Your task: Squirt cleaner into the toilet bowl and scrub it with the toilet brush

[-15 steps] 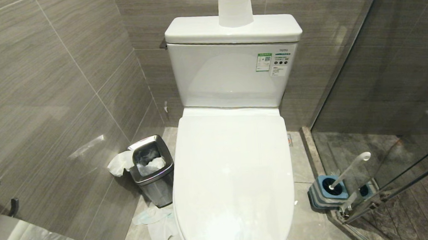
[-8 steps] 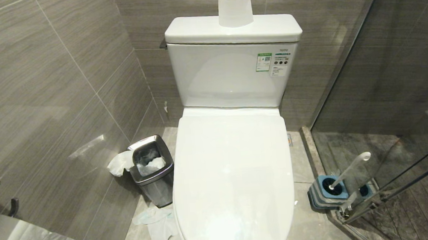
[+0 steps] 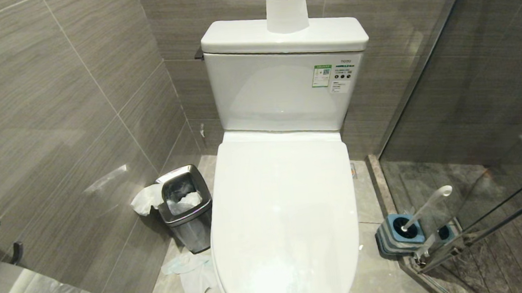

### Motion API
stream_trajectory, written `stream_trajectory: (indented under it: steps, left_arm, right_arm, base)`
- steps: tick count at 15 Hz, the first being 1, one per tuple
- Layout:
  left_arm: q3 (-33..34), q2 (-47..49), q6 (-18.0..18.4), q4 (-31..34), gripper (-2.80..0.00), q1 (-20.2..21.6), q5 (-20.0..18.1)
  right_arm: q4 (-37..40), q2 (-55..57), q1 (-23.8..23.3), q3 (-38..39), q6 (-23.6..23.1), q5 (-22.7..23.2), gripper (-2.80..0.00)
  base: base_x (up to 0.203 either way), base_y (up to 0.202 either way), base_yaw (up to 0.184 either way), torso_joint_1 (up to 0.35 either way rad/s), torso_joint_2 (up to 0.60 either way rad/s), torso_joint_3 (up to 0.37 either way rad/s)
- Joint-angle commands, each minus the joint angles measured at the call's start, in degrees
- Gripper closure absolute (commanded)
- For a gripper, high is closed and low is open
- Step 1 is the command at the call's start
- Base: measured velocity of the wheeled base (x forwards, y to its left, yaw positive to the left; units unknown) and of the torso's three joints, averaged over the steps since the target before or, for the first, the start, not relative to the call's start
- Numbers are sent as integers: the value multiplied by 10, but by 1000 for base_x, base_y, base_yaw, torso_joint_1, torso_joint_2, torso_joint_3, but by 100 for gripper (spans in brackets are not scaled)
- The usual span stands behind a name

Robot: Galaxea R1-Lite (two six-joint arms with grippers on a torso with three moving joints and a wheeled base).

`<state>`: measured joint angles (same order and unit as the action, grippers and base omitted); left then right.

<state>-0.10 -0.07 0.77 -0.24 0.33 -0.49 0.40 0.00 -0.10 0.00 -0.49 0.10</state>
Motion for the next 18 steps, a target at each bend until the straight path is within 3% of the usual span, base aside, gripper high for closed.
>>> stream_trajectory:
  steps: [1, 18]
  left_arm:
    - [0, 1, 0, 0, 0, 0, 0]
    - [0, 1, 0, 0, 0, 0, 0]
  right_arm:
    - [0, -1, 0, 1, 0, 0, 0]
    - [0, -1, 0, 1, 0, 0, 0]
  base:
    - [0, 0, 0, 0, 0, 0]
    - [0, 0, 0, 0, 0, 0]
